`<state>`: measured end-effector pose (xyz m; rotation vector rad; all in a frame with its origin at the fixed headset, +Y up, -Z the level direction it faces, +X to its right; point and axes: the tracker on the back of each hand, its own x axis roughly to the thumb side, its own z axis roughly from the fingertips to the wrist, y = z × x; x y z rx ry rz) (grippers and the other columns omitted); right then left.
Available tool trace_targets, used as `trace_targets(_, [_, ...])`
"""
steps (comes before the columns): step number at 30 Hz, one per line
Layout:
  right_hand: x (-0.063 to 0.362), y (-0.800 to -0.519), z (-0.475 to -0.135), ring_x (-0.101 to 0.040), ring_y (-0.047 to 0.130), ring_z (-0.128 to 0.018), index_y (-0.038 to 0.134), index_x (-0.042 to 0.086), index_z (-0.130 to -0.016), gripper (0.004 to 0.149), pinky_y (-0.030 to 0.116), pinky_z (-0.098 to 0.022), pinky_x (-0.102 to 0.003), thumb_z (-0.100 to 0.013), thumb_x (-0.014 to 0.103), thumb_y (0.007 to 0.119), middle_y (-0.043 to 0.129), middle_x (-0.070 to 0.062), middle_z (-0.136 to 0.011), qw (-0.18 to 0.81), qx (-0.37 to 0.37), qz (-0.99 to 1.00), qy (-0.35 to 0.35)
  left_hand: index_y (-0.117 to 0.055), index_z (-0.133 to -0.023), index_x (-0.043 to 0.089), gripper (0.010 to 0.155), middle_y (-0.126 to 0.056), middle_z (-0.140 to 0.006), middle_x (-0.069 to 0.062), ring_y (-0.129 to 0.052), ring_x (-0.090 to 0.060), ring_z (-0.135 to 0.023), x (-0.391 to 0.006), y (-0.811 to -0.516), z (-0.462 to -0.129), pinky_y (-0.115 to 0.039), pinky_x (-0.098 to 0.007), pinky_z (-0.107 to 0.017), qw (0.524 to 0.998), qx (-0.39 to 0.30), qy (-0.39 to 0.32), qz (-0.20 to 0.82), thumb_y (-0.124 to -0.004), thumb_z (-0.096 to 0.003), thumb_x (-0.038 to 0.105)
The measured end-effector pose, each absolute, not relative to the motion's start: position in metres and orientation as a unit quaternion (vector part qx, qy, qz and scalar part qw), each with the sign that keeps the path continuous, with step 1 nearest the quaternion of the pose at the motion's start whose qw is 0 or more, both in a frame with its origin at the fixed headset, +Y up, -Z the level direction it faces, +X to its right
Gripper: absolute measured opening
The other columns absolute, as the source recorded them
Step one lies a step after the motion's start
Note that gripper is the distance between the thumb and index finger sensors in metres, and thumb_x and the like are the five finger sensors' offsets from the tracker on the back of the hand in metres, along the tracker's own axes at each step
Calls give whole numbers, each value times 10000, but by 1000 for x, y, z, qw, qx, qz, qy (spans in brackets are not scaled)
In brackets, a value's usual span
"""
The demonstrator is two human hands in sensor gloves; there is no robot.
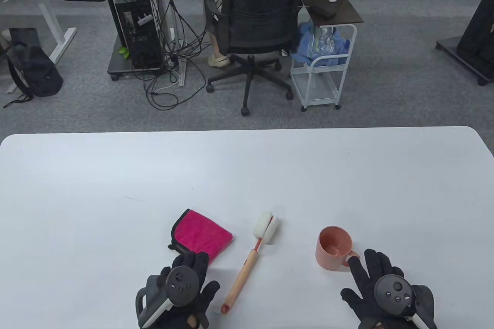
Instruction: Brush the water cup with the cup brush
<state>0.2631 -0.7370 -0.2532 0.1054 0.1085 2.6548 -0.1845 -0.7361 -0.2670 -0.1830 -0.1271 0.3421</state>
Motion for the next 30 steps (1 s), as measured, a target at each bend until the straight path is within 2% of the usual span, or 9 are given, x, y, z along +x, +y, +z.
trace_targets(9, [270,-737,-253,-393,93,-1098,339,375,-1079,739,131,-757,-641,-457,571,686,135,-103,-1164,291,39,955,34,-350,-1068,278,730,-368,-1112,-46,-440,-391,-1066,-189,-736,-267,-397,-657,-748,979,-83,-49,181,-648,-464,558])
trace_targets(14, [277,-738,-252,-401,110,-1097,344,369,-1080,737,153,-756,-643,-459,574,683,154,-109,-1166,321,29,946,32,-431,-1054,254,703,-505,-1061,-51,-583,-387,-999,-192,-734,-267,-465,-625,-745,979,-69,-37,191,-672,-461,544])
trace_targets(17, [280,-737,-252,-405,117,-1097,347,365,-1081,737,154,-755,-643,-459,573,684,163,-112,-1167,322,22,946,26,-522,-1030,248,655,-630,-1008,-43,-723,-373,-929,-190,-733,-267,-592,-573,-719,982,-53,-33,178,-677,-461,534])
trace_targets(19, [283,-735,-251,-408,123,-1097,348,364,-1081,735,158,-755,-644,-461,574,682,171,-116,-1167,324,21,946,16,-542,-1027,240,665,-648,-999,-53,-751,-379,-914,-187,-736,-269,-629,-573,-701,981,-69,-30,180,-699,-455,542])
trace_targets(23, [289,-735,-252,-416,154,-1096,346,359,-1084,735,191,-755,-644,-465,583,674,195,-125,-1167,350,18,937,10,-442,-1050,217,771,-580,-1017,-74,-724,-399,-917,-169,-736,-276,-640,-575,-690,970,-150,-17,189,-731,-438,585])
trace_targets(25, [292,-736,-252,-415,165,-1096,348,356,-1084,736,204,-755,-642,-465,583,675,207,-128,-1166,359,15,933,11,-449,-1046,215,785,-588,-1008,-71,-744,-390,-899,-156,-734,-282,-658,-562,-681,969,-168,-22,178,-748,-428,597])
trace_targets(30, [295,-738,-252,-424,185,-1092,349,355,-1083,736,225,-754,-642,-465,586,674,226,-136,-1165,379,11,925,22,-534,-1005,224,748,-727,-885,-17,-857,-311,-792,-110,-733,-307,-722,-520,-655,981,-186,0,45,-768,-411,613])
